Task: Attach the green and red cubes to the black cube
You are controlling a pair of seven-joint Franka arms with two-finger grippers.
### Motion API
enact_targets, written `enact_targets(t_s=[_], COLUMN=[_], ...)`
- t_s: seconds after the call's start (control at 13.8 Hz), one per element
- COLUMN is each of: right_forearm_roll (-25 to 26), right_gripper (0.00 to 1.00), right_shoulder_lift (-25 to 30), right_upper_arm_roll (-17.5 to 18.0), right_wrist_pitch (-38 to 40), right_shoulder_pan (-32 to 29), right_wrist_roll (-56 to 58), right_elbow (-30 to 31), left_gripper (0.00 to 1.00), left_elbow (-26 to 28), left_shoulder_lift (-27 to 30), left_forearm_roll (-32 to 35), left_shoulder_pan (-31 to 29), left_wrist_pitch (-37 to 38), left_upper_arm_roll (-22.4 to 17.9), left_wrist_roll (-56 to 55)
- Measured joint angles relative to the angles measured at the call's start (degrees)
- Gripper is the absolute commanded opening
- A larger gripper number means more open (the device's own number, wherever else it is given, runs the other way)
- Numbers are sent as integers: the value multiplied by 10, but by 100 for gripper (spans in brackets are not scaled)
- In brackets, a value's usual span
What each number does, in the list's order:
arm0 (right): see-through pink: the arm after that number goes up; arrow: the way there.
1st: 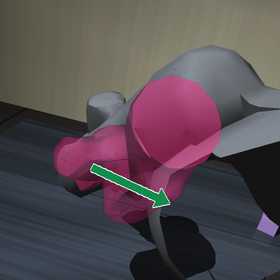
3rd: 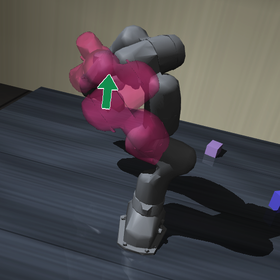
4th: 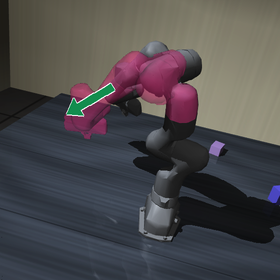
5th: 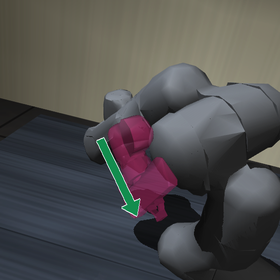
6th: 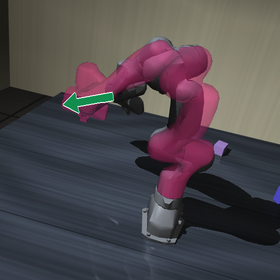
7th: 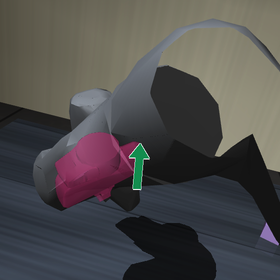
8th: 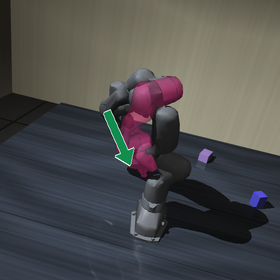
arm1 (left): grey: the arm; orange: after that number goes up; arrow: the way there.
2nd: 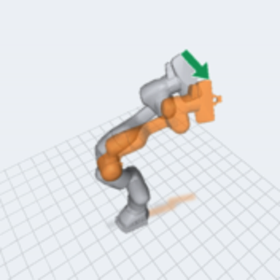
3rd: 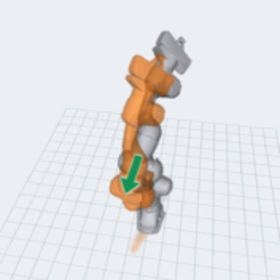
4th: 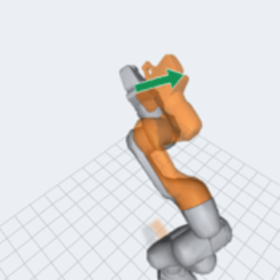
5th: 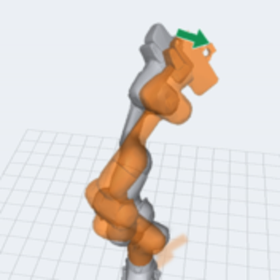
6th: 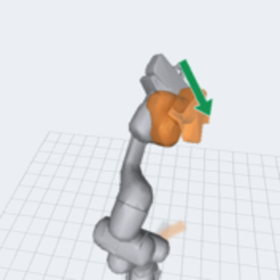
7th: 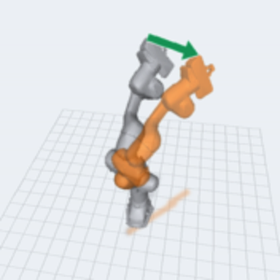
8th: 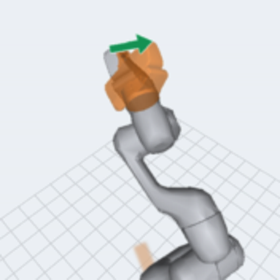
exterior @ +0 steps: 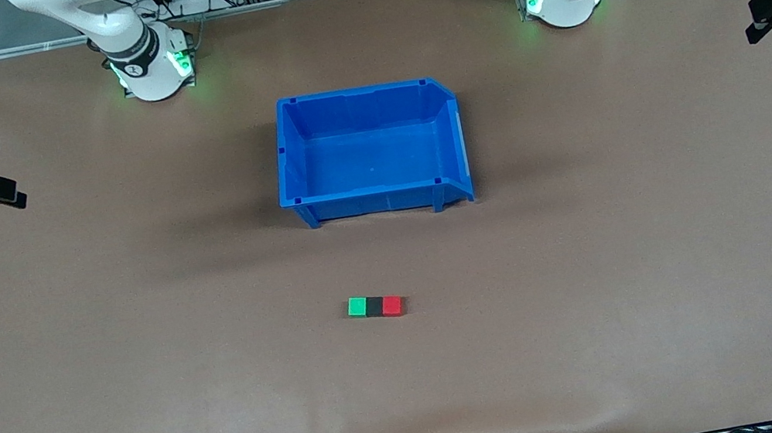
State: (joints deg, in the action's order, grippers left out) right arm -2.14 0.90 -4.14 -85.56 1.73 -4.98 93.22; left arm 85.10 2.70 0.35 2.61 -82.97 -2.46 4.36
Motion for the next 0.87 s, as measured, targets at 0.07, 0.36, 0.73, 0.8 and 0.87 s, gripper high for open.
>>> enact_targets(t_s=[0.07,0.36,0.73,0.8,0.87], right_forearm_roll=[0,0,0,0,0], right_gripper=[100,100,100,100,100], right_shoulder_lift=[0,0,0,0,0], right_upper_arm_roll=[0,0,0,0,0], right_wrist_pitch=[0,0,0,0,0], right_shoulder_pan=[0,0,0,0,0], right_wrist_roll=[0,0,0,0,0], right_elbow=[0,0,0,0,0], left_gripper=[100,100,100,100,100], left_elbow=[2,3,4,4,4], left_shoulder_lift=[0,-5,-11,-15,-19], left_forearm_roll=[0,0,0,0,0], left_shoulder_pan=[2,2,-5,-8,-11], left_wrist_pitch=[0,0,0,-1,-1], left_upper_arm_roll=[-5,-9,-15,-16,-16], left_wrist_roll=[0,0,0,0,-4])
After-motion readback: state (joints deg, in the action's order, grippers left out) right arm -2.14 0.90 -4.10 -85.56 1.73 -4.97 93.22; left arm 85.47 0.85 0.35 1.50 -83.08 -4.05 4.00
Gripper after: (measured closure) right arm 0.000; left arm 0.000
